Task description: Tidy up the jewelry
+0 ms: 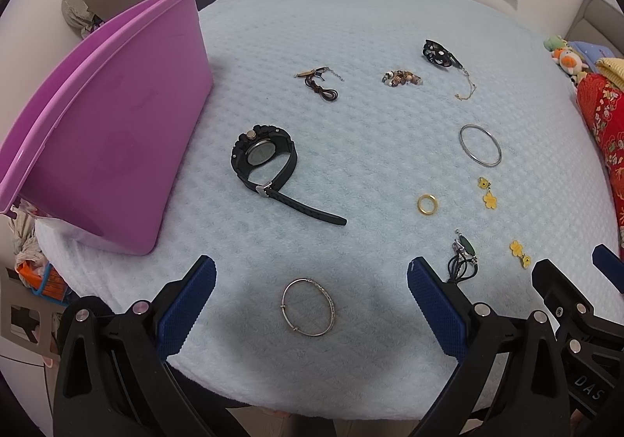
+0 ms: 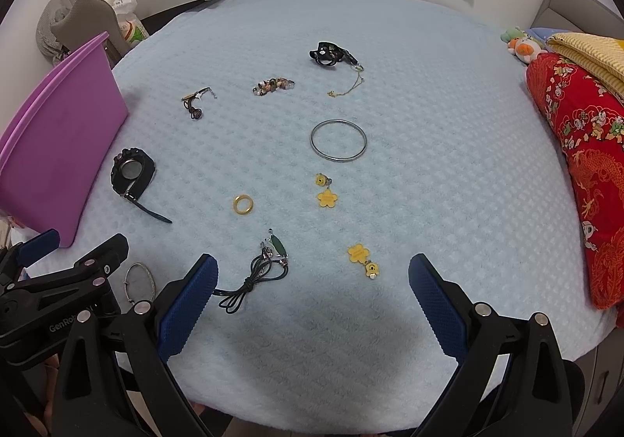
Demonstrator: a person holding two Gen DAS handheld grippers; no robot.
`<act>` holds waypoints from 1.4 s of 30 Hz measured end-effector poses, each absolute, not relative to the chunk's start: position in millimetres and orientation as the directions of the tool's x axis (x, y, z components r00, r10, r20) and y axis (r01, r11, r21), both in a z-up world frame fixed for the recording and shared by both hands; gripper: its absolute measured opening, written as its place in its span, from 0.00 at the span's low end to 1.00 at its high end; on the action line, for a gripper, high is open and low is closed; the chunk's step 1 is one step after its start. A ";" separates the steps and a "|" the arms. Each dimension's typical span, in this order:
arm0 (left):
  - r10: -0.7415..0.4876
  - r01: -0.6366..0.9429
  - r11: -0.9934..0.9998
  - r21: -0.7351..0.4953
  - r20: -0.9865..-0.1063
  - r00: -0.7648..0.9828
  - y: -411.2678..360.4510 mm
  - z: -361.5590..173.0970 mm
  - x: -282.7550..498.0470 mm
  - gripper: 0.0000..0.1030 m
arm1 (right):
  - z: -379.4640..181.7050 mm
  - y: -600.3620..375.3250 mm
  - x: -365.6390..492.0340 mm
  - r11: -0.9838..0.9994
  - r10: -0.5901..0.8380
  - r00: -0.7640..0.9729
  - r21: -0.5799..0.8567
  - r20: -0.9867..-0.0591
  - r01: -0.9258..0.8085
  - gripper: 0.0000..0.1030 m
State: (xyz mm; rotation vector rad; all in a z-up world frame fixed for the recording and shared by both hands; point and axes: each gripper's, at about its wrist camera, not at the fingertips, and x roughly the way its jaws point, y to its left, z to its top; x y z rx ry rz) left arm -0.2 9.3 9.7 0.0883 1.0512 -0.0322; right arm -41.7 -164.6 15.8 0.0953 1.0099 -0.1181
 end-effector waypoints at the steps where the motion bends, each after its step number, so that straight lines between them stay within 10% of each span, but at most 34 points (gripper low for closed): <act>1: 0.017 0.068 0.996 0.058 -0.868 0.496 8.8 9.6 -0.6 0.94 | 15.7 -164.7 -42.0 0.989 -0.055 0.527 0.025 -0.848 0.143 0.91; 42: 0.020 0.069 0.996 0.062 -0.870 0.493 10.7 5.2 -4.2 0.94 | 12.6 -167.7 -41.6 0.988 -0.038 0.527 0.045 -0.849 0.145 0.91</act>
